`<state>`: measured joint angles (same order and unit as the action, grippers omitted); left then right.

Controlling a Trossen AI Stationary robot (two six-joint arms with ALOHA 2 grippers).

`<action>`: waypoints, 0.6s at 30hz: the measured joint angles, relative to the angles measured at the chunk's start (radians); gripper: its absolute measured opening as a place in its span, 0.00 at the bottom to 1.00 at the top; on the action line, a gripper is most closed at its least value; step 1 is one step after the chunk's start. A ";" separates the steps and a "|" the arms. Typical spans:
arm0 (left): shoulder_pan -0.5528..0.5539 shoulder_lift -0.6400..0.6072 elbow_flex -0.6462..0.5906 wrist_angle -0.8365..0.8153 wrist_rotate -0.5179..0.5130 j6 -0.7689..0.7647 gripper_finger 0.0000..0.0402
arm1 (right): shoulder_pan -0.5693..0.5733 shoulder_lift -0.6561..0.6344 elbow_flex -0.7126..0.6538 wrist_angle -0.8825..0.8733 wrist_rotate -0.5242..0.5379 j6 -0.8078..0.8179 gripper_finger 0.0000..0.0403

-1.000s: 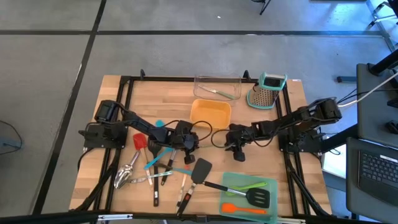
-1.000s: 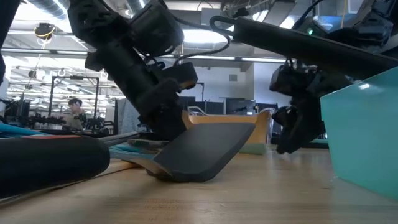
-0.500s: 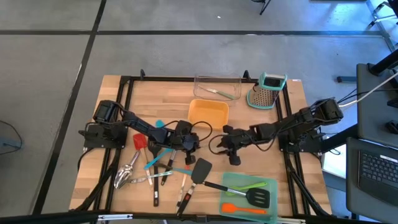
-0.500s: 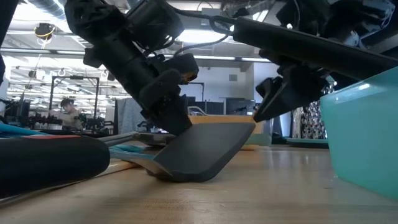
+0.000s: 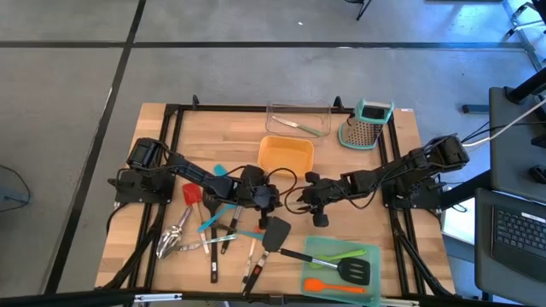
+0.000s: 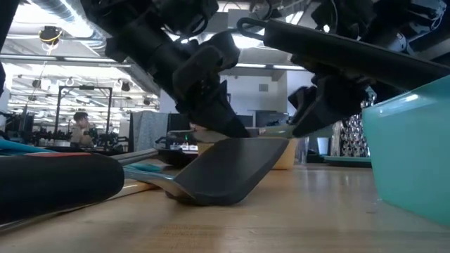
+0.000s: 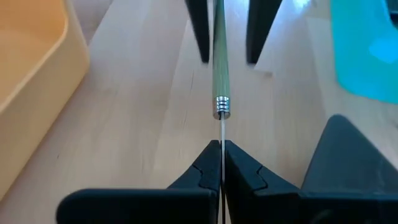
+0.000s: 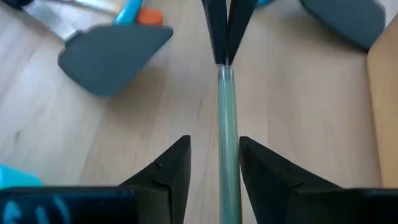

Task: Pick & Place Kitchen Items
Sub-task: Put the green knife into the transparent bin

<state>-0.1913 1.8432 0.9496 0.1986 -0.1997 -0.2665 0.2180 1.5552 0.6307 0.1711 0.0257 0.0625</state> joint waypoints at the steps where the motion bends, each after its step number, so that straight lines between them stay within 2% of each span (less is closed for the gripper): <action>1: 0.000 0.000 0.004 -0.001 0.000 0.001 0.00 | 0.000 0.005 0.000 0.001 0.000 0.000 0.34; 8: -0.004 0.000 0.018 -0.008 0.000 0.018 0.00 | 0.000 0.045 0.000 0.011 0.005 0.034 0.33; 11: -0.005 0.000 0.018 -0.026 0.000 0.018 0.00 | 0.000 0.046 0.003 0.009 0.003 0.079 0.24; 14: -0.005 0.000 0.018 -0.029 -0.009 0.018 0.00 | 0.000 0.046 0.040 -0.055 0.000 0.108 0.07; 18: -0.012 -0.001 0.018 -0.028 -0.048 0.013 0.01 | 0.005 0.046 0.098 -0.149 0.014 0.113 0.05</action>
<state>-0.2030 1.8423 0.9674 0.1707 -0.2476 -0.2539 0.2227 1.6015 0.7284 0.0226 0.0395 0.1754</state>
